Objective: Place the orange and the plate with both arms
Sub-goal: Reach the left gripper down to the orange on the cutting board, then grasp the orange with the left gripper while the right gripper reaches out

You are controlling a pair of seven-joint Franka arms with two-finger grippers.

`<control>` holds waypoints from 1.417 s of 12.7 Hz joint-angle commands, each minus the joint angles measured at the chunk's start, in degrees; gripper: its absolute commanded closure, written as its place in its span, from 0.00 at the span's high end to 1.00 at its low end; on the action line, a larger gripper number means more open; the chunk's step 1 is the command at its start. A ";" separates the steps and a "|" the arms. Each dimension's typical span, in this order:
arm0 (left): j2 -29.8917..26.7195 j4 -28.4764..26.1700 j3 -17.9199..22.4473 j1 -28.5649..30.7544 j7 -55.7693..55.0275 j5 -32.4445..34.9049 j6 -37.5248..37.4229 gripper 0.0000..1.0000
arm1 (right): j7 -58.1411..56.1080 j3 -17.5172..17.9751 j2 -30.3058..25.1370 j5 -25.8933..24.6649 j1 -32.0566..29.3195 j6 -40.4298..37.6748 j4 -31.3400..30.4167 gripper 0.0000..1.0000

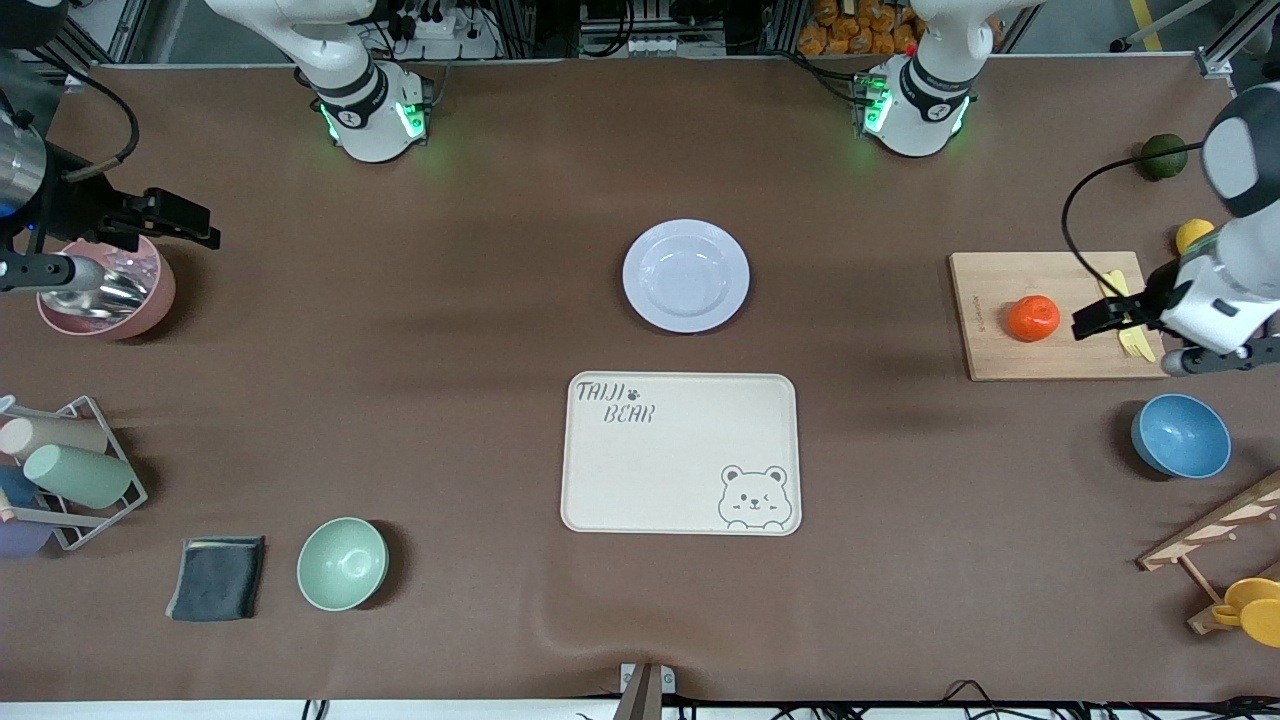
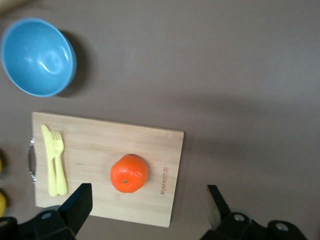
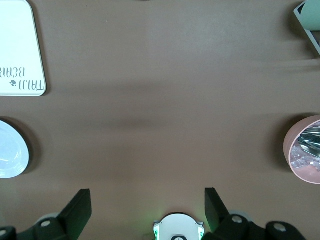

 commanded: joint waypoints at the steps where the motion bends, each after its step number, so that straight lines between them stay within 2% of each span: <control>1: -2.40 -10.87 -0.47 2.42 0.45 2.52 8.66 1.00 | 0.73 0.30 0.26 0.15 0.15 0.17 -0.82 1.00; 5: -1.00 -17.22 -0.56 4.36 0.45 3.76 12.46 1.00 | 0.73 0.30 0.27 1.12 0.15 0.25 -2.14 1.00; 7: 1.54 -18.28 -0.38 5.50 0.45 3.76 14.91 1.00 | 0.73 0.21 0.53 5.32 -0.29 0.87 -3.37 1.00; 11: 6.91 -18.28 -0.38 7.26 0.36 5.43 18.43 1.00 | 0.55 0.38 0.70 6.92 0.32 6.22 -8.73 1.00; 14: 9.20 -18.28 -0.38 8.40 0.19 6.40 20.02 1.00 | 0.29 0.21 0.62 13.49 -0.02 7.46 -12.60 1.00; 17: 11.13 -18.28 -0.38 8.41 0.19 6.49 21.43 1.00 | -0.06 0.30 0.88 16.93 -0.56 9.21 -16.28 1.00; 18: 11.66 -18.20 -0.38 8.49 0.19 7.18 21.52 1.00 | -0.06 0.21 0.88 19.90 -0.73 10.44 -18.21 1.00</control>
